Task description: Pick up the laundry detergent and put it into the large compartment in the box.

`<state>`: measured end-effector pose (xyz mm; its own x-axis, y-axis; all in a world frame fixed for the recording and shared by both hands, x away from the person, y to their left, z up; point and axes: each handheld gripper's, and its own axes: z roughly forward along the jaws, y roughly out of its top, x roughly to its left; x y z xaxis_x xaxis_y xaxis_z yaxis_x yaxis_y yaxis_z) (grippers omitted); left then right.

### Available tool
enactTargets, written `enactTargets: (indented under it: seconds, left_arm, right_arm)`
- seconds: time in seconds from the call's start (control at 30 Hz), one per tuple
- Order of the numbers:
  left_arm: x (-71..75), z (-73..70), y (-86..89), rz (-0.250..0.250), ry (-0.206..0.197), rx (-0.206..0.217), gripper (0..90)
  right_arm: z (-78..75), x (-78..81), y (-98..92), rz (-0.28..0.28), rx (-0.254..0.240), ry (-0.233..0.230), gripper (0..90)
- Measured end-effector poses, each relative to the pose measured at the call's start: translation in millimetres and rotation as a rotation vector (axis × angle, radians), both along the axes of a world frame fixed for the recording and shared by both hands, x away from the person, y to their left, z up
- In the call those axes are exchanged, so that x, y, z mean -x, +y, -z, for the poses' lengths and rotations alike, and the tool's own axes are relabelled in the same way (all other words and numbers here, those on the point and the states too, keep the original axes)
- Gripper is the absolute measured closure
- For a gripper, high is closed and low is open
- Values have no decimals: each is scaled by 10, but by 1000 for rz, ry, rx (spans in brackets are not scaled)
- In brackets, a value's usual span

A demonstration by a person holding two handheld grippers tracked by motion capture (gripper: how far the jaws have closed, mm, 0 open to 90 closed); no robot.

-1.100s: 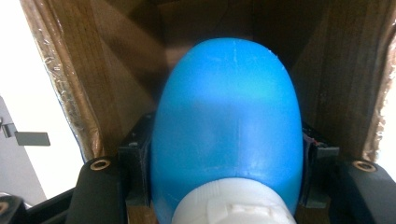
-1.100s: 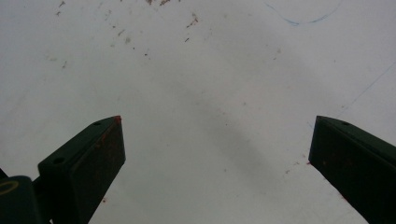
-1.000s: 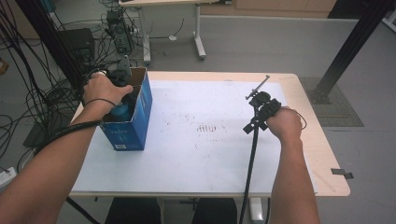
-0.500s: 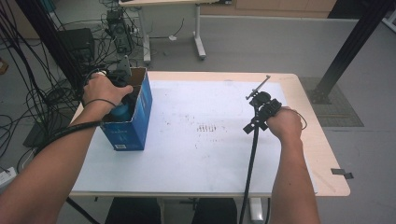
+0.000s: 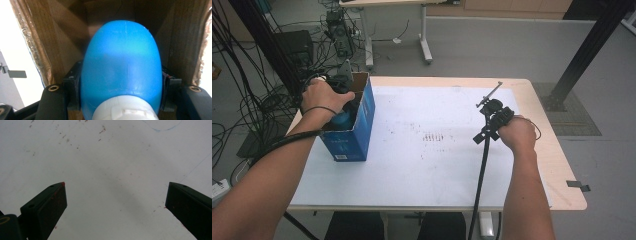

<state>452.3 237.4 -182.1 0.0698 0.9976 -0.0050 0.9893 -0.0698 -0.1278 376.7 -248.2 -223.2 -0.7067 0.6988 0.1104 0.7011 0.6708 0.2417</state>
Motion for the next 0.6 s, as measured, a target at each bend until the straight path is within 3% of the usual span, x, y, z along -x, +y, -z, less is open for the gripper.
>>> enactTargets:
  seconds: [0.6]
  left_arm:
    - [8,-1,-1,-2,-2,0,372]
  right_arm:
    - [-9,18,0,5,1,0,36]
